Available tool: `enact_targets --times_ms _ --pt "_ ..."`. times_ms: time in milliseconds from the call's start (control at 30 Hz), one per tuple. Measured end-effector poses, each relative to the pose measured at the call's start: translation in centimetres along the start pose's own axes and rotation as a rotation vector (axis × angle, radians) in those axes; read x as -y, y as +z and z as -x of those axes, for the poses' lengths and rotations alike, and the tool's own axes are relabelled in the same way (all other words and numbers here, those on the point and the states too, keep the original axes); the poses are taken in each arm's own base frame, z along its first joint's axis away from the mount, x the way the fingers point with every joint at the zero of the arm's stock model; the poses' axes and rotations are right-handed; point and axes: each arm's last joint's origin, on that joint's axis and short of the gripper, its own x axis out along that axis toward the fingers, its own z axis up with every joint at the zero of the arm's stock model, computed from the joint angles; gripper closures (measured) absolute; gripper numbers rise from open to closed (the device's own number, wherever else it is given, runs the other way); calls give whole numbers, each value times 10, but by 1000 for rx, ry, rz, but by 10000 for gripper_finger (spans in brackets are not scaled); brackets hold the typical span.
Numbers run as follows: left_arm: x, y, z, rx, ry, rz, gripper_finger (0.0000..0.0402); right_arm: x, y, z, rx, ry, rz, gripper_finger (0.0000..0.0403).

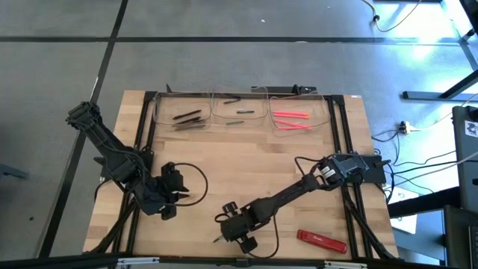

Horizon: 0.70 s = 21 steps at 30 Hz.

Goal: Sort crayons/erasers/pens/pencils in bins
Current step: Put the green crayon into the middle transparent bin

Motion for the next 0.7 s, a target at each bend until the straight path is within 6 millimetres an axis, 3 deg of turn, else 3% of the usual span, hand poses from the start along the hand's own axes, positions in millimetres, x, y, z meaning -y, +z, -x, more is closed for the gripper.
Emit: enact_targets --times_ms 267,700 --pt "0 0 0 0 0 0 331 15 11 9 -2 43 -33 376" --pt "0 0 0 -16 -11 -2 331 54 36 49 0 8 -96 375"
